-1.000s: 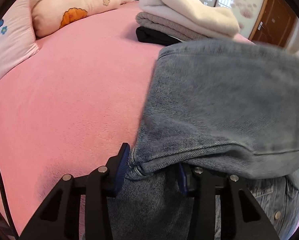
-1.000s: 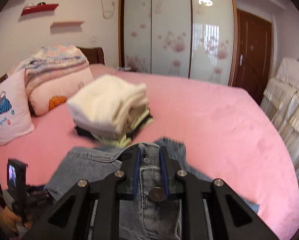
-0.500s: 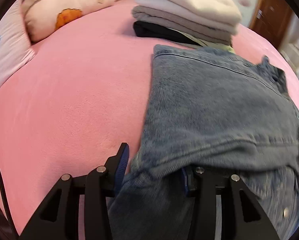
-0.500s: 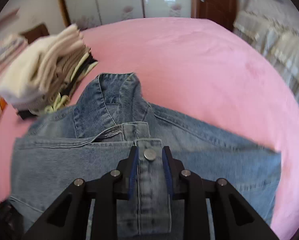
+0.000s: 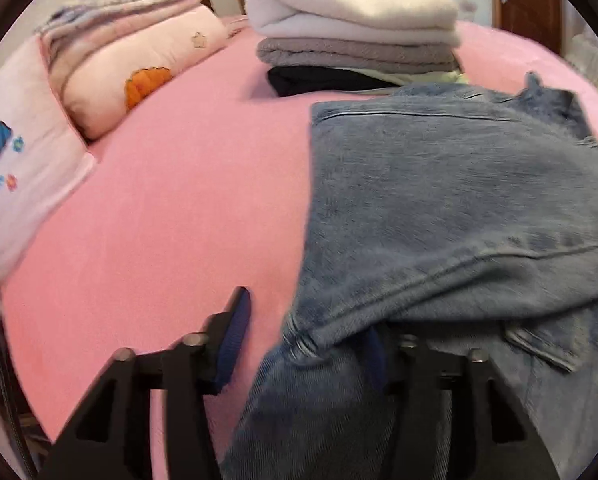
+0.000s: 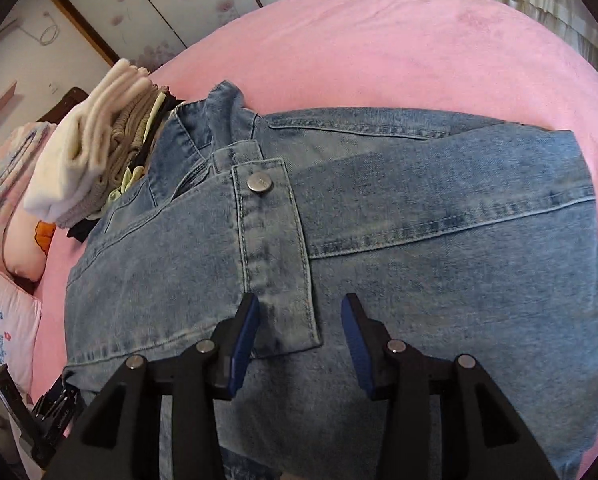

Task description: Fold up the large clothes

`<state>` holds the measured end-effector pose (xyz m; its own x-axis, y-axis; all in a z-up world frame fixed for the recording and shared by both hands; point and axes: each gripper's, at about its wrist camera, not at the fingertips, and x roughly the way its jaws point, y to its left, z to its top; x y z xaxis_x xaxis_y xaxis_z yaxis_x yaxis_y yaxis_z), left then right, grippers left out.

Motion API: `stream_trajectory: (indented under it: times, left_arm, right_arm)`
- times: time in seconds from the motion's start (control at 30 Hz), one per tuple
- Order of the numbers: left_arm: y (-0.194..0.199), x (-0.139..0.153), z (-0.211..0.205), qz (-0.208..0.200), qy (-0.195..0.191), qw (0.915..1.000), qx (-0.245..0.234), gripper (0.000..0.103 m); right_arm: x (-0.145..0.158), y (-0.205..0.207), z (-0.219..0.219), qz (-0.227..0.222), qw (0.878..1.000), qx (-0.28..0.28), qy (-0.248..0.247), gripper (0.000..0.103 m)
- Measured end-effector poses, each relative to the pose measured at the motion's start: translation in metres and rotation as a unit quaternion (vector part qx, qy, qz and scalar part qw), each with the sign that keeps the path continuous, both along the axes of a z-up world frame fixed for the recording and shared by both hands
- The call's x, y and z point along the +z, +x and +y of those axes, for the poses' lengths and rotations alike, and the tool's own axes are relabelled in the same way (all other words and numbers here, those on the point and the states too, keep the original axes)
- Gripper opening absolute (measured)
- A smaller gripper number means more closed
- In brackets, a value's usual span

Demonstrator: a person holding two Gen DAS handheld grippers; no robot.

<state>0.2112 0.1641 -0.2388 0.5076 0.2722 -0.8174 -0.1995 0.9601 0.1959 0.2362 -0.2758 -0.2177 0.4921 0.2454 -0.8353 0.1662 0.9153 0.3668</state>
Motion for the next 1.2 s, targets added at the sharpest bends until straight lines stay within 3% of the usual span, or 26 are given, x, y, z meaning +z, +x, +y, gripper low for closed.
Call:
stream_trajectory:
  times: [0.03, 0.07, 0.1, 0.13, 0.23, 0.33, 0.37, 0.47, 0.57, 0.83, 1.03, 1.2]
  left_arm:
    - [0.003, 0.0, 0.003, 0.007, -0.028, 0.9996, 0.002, 0.02]
    - [0.003, 0.002, 0.007, 0.001, -0.042, 0.999, 0.018, 0.019]
    - [0.002, 0.005, 0.011, -0.006, -0.049, 0.9984, 0.025, 0.019]
    - [0.0, 0.008, 0.014, -0.016, -0.057, 0.9977, 0.032, 0.018]
    - [-0.009, 0.012, 0.034, -0.048, -0.128, 0.989, 0.056, 0.018]
    - [-0.01, -0.006, 0.052, -0.039, -0.206, 0.9753, 0.068, 0.019]
    - [-0.01, -0.008, 0.054, -0.037, -0.216, 0.9736, 0.064, 0.02]
    - [-0.015, 0.001, 0.055, -0.031, -0.223, 0.9734, 0.041, 0.024]
    - [-0.026, 0.015, 0.06, -0.022, -0.221, 0.9744, 0.037, 0.04]
    - [-0.045, 0.062, 0.068, -0.045, -0.198, 0.9786, 0.034, 0.041]
    - [-0.015, 0.085, 0.02, -0.062, -0.198, 0.978, -0.023, 0.041]
    - [0.02, 0.077, -0.035, -0.05, -0.197, 0.9768, -0.067, 0.041]
  right_arm:
    - [0.0, 0.0, 0.003, 0.001, 1.0, 0.007, 0.002, 0.037]
    - [-0.001, 0.0, 0.008, 0.008, 1.0, 0.013, -0.006, 0.019]
    - [0.002, -0.001, 0.013, 0.008, 1.0, 0.015, -0.023, 0.012]
    - [0.007, -0.005, 0.015, 0.0, 1.0, 0.014, -0.027, 0.011]
    - [0.013, -0.019, 0.013, -0.012, 1.0, 0.001, -0.016, 0.008]
    - [-0.007, -0.024, 0.014, 0.008, 0.999, 0.004, -0.038, 0.007]
    - [-0.008, -0.026, 0.014, 0.003, 0.999, 0.005, -0.042, 0.007]
    - [0.001, -0.03, 0.02, 0.008, 0.998, 0.004, -0.064, 0.009]
    - [0.012, -0.039, 0.028, 0.001, 0.995, 0.015, -0.094, 0.012]
    - [0.044, -0.069, 0.046, -0.056, 0.989, 0.034, -0.133, 0.013]
    - [0.061, -0.069, 0.066, -0.081, 0.989, 0.05, -0.113, 0.013]
    - [0.062, -0.051, 0.115, -0.098, 0.986, 0.09, -0.104, 0.013]
